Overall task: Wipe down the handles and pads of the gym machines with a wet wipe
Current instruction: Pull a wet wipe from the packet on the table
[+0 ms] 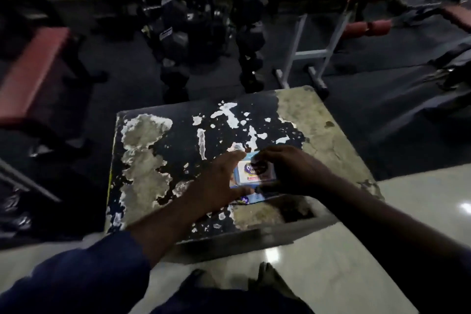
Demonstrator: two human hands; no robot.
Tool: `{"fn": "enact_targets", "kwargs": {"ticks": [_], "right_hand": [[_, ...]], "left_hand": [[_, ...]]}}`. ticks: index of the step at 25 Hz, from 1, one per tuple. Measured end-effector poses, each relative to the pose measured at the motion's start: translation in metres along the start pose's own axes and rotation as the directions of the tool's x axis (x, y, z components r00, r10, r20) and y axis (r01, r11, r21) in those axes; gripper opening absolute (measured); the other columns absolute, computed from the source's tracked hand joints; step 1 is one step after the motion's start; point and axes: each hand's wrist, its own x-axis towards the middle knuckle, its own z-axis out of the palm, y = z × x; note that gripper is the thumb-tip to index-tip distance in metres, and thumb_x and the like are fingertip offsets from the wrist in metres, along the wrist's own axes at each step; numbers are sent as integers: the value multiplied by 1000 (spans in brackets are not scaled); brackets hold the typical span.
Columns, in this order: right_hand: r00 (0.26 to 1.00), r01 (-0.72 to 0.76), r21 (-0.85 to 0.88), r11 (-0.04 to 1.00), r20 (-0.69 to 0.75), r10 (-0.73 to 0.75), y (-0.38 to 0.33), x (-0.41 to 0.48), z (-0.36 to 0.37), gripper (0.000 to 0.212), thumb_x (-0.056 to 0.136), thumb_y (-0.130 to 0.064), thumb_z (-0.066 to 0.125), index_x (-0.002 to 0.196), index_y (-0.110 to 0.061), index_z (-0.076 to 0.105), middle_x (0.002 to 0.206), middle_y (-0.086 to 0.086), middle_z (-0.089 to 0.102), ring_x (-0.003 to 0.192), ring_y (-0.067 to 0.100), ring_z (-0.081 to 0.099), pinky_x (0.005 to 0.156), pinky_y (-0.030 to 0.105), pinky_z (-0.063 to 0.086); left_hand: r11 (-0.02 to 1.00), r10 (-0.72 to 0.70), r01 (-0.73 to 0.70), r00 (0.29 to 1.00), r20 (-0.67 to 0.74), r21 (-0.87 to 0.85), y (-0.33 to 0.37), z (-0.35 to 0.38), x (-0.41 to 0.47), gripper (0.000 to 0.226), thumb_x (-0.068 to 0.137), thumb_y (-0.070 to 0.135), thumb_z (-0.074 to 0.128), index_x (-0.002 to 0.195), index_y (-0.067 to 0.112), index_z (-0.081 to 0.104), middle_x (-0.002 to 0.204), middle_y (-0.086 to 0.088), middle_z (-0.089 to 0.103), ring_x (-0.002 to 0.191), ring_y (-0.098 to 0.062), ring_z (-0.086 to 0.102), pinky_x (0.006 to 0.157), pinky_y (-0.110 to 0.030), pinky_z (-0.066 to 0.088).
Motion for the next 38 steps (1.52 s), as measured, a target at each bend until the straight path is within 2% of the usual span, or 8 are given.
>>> {"fn": "enact_targets", "kwargs": {"ticks": [6, 18, 23, 26, 28, 30, 33, 38], "right_hand": [[969, 220, -184, 958, -70, -236, 9, 13, -4, 44, 85, -66, 62, 106, -30, 76, 95, -7, 72, 83, 21, 70, 62, 32, 57], [893, 447, -233, 864, 68, -444, 19, 35, 1, 54, 91, -72, 48, 89, -24, 73, 76, 0, 66, 70, 24, 62, 57, 32, 48], [993, 119, 139, 983, -1, -120, 29, 52, -17, 19, 100, -38, 64, 93, -21, 71, 59, -4, 57, 55, 16, 55, 56, 30, 41], [971, 10, 133, 991, -238, 22, 35, 50, -14, 35, 97, -25, 68, 132, -25, 65, 108, 1, 74, 92, 18, 67, 78, 35, 56], [917, 188, -158, 969, -326, -231, 39, 44, -4, 40, 93, -17, 68, 133, -21, 66, 128, 7, 66, 103, 28, 60, 81, 38, 52], [891, 377, -205, 903, -186, -414, 34, 34, 0, 39, 91, -24, 69, 129, -22, 69, 126, 8, 64, 97, 25, 57, 75, 32, 44], [946, 324, -106, 940, 19, -324, 18, 21, 10, 48, 90, -48, 70, 134, -31, 64, 139, 4, 53, 106, 22, 56, 83, 34, 49], [954, 298, -52, 953, -5, -299, 11, 16, 6, 43, 95, -62, 60, 120, -29, 70, 125, -4, 63, 104, 19, 58, 84, 37, 49]], "left_hand": [[988, -103, 96, 994, -48, -119, 4, 5, -2, 102, 63, 42, 98, 151, 22, 50, 154, 6, 52, 133, 4, 47, 111, -6, 31], [936, -158, 137, 987, -38, -323, -4, 10, 0, 104, 60, 30, 101, 151, 28, 51, 145, 15, 59, 120, 0, 64, 101, -30, 57], [923, -162, 151, 987, 1, -353, -2, 8, 1, 128, 57, 28, 103, 158, 43, 27, 148, 14, 56, 125, 3, 60, 97, -22, 56], [911, -116, 99, 993, -19, -401, 1, 6, -2, 140, 59, 26, 101, 159, 56, 7, 155, 25, 42, 134, 12, 48, 100, -17, 52], [946, -62, 50, 998, -27, -320, 1, 4, -2, 130, 62, 34, 100, 155, 64, 13, 160, 29, 34, 127, 14, 50, 96, -14, 52], [972, -19, 13, 1000, -21, -233, -4, 4, -1, 119, 63, 43, 98, 155, 59, 25, 169, 18, 22, 128, 14, 48, 93, -6, 46], [986, 29, -33, 999, -25, -164, -14, 7, 2, 115, 63, 50, 96, 159, 42, 34, 173, 18, -6, 140, 12, 33, 103, -3, 36], [985, 57, -66, 996, -62, -158, -19, 9, 3, 116, 62, 47, 97, 160, 29, 36, 174, 11, -5, 150, 15, 12, 104, 2, 29]]}}
